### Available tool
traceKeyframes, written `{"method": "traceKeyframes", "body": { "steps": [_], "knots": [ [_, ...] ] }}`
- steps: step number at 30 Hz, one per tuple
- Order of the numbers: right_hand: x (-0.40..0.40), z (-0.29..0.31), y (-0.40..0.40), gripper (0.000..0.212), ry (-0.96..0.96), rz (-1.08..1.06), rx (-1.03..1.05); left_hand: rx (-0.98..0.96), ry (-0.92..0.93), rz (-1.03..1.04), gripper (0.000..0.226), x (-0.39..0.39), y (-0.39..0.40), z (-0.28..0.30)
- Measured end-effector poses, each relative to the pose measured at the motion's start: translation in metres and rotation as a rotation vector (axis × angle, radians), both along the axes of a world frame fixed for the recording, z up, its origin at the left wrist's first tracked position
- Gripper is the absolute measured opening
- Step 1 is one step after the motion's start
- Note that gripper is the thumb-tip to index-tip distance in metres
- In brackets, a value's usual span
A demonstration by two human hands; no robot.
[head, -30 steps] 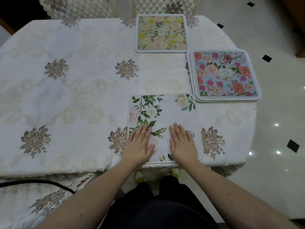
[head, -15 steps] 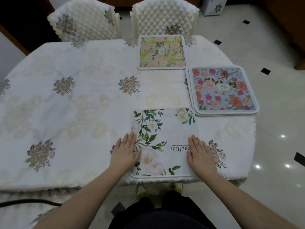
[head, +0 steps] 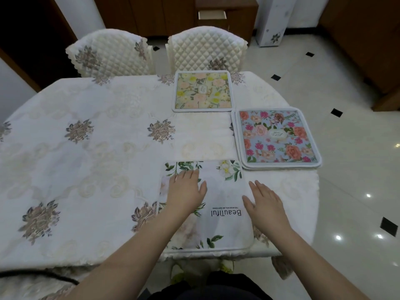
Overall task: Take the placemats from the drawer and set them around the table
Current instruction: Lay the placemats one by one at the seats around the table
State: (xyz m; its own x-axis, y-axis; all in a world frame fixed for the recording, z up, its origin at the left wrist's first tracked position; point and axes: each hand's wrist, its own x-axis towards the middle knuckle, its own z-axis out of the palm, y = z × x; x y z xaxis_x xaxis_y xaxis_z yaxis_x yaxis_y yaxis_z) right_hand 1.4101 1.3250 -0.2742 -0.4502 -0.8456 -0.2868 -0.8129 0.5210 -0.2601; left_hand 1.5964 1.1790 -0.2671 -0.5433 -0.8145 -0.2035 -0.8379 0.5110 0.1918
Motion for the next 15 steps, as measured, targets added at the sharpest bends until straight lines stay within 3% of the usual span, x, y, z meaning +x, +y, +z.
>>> {"method": "traceKeyframes", "body": {
  "steps": [7,10,15],
  "knots": [
    [-0.029,0.032,0.02,0.07,0.128,-0.067,-0.105,-0.001,0.086,-0.204,0.069,-0.056,0.019,0.034],
    [-0.032,0.044,0.032,0.062,0.153,-0.122,-0.143,-0.059,0.096,-0.297,0.079,-0.061,0.023,0.046],
    [-0.017,0.059,0.051,0.073,0.165,-0.235,-0.21,-0.106,0.096,-0.434,0.065,-0.07,0.029,0.071]
  ]
}}
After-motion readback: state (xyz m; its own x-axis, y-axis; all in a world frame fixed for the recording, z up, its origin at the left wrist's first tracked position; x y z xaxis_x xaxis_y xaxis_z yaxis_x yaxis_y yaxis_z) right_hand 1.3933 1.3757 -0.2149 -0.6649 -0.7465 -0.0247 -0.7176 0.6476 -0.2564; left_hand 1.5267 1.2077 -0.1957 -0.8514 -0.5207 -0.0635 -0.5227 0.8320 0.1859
